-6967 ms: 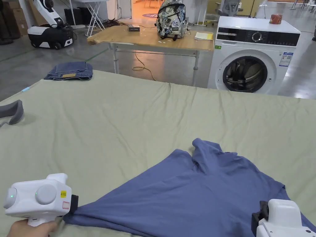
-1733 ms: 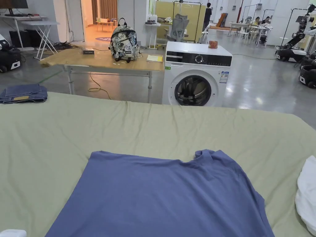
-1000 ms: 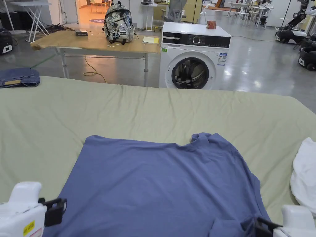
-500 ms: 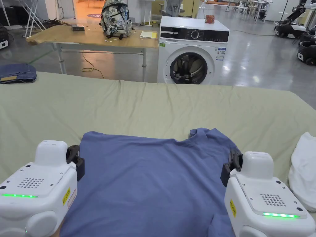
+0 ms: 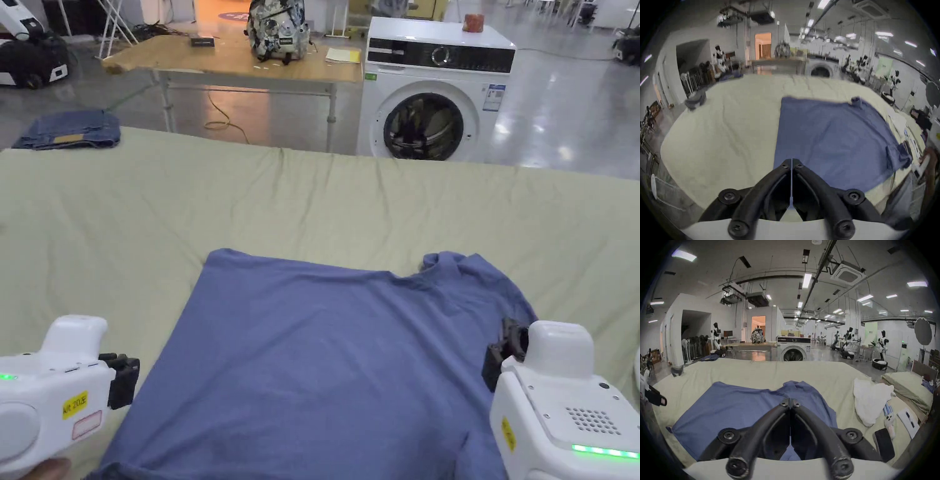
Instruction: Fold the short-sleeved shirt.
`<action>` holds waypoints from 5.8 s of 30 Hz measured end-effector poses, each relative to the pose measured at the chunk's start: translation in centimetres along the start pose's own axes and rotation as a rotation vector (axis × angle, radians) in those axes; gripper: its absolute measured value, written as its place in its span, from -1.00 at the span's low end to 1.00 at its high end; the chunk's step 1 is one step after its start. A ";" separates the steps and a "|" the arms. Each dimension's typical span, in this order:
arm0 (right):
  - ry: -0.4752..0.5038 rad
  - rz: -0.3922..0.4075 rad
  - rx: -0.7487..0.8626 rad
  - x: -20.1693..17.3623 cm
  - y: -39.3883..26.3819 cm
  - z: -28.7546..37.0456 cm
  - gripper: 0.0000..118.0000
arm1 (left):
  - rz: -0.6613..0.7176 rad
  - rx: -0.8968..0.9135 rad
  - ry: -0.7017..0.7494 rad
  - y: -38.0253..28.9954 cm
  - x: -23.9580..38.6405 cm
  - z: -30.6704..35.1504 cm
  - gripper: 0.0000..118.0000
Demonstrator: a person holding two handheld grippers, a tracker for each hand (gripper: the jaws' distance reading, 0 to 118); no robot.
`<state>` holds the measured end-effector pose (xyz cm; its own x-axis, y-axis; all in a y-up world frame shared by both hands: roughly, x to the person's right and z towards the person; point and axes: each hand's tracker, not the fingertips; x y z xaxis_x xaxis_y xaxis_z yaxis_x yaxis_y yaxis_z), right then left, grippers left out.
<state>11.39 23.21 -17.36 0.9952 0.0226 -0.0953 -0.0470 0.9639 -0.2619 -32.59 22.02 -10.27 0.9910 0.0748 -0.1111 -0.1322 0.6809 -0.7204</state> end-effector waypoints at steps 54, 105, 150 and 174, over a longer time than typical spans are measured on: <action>0.036 -0.095 -0.633 12.5 -6.9 3.0 -0.92 | 0.075 -0.165 0.027 -4.0 -0.4 -2.4 -0.96; -0.023 0.002 -0.073 3.3 0.5 -9.5 -1.00 | -0.026 0.338 0.080 7.1 5.8 -6.6 -0.93; -0.089 -0.056 -0.255 9.6 -2.2 -6.6 -0.99 | 0.045 -0.230 0.000 4.5 0.9 -12.2 -0.96; 0.051 0.030 -0.708 12.2 -8.0 -15.9 -0.92 | 0.070 -0.187 -0.029 3.9 0.7 -11.2 -0.97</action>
<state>22.56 11.57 -31.72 0.9882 0.0172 -0.1520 -0.1355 0.5586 -0.8183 -32.67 16.58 -20.84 0.9791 0.1399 -0.1478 -0.1999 0.5266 -0.8262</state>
